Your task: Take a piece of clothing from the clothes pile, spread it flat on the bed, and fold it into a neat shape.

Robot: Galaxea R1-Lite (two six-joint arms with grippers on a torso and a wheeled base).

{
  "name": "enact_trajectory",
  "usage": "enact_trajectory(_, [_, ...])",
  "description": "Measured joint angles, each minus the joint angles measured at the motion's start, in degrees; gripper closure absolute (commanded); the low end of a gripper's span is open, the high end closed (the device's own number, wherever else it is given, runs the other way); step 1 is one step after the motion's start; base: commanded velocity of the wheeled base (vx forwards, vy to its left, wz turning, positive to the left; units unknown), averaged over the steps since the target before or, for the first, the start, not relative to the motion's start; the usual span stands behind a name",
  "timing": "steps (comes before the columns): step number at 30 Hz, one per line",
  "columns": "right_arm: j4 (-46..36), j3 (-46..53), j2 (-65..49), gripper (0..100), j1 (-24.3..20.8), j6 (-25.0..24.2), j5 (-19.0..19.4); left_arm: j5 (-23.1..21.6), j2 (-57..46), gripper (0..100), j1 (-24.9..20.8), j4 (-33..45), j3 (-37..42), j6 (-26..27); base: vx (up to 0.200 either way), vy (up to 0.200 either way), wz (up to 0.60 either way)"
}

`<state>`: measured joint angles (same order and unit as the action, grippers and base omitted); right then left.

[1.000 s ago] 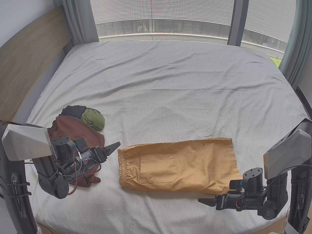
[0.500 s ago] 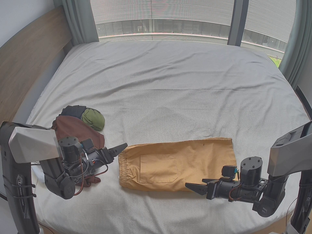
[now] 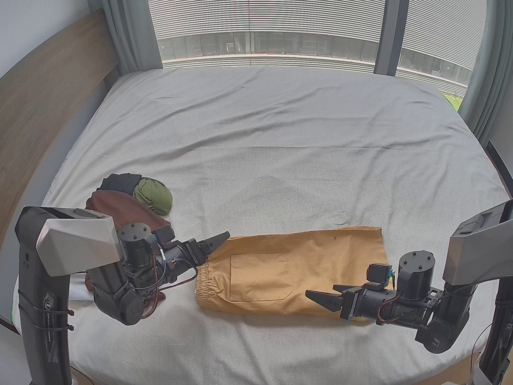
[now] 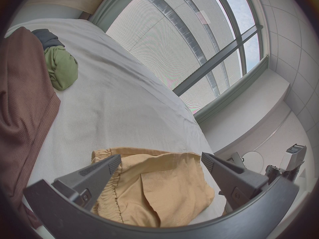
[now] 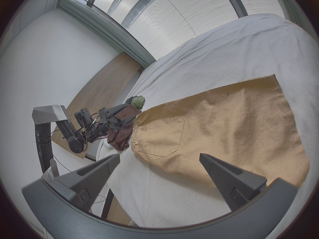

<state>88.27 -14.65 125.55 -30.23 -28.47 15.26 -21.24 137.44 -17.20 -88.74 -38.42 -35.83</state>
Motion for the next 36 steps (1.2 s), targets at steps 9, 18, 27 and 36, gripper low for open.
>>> enact_trajectory(9, [0.0,-0.2,-0.2,0,0.3,0.0,0.0,1.1,4.2,0,-0.3,0.1,-3.6,0.1,0.000,0.000,0.00])
enact_trajectory(18, [0.0,-0.3,-0.2,0,0.3,0.0,0.1,2.1,7.4,0,-0.1,0.1,-6.0,0.2,0.000,0.000,0.00])
enact_trajectory(27, [0.0,-0.3,-0.2,0,0.2,0.1,0.1,2.7,7.7,0,0.0,0.1,-6.7,0.2,0.000,0.000,0.00])
enact_trajectory(36, [0.0,-0.3,-0.4,0,0.2,0.2,0.0,3.1,4.0,0,0.4,0.1,-1.5,0.3,0.000,0.000,0.00])
